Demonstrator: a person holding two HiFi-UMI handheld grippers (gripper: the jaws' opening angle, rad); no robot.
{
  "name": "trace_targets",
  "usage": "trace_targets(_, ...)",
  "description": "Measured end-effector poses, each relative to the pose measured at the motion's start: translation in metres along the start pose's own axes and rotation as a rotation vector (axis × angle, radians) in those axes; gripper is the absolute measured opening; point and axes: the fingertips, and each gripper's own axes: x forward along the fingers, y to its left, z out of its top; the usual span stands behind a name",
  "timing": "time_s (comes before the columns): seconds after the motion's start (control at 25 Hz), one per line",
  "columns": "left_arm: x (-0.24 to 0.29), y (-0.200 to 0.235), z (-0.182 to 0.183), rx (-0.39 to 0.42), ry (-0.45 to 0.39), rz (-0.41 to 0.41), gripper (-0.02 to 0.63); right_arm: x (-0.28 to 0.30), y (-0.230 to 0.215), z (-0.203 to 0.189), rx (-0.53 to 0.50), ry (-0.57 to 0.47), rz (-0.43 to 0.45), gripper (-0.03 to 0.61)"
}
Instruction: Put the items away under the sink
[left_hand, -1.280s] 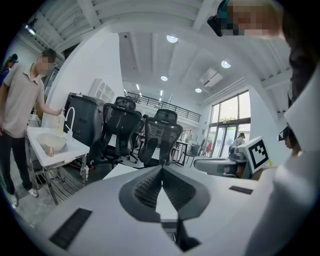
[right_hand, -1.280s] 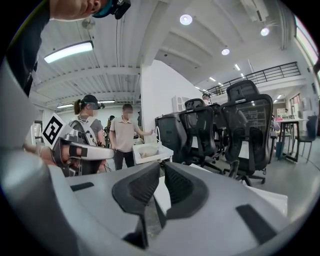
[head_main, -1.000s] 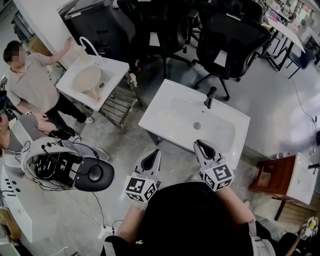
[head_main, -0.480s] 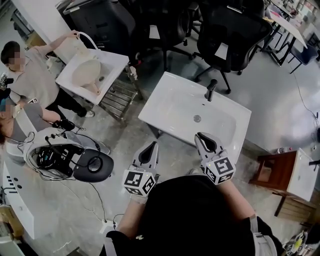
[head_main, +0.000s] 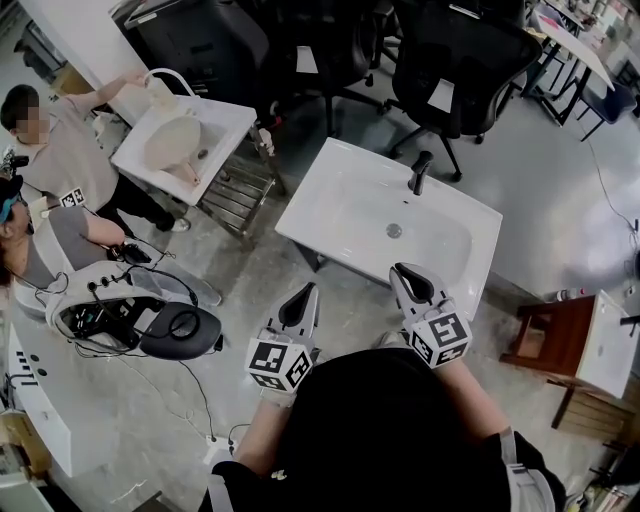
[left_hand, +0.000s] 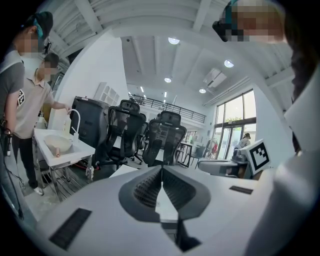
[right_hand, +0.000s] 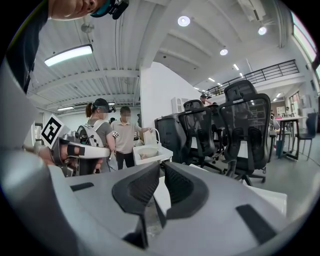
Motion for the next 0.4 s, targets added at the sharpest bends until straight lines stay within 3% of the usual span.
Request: trace_targets(0.4, -0.0037, -0.0057, -0.0093, -0.006, 0.011, 0.006, 0.023, -0.0084, -0.0012, -0.0091, 0.014, 0.004, -0.004, 0.051)
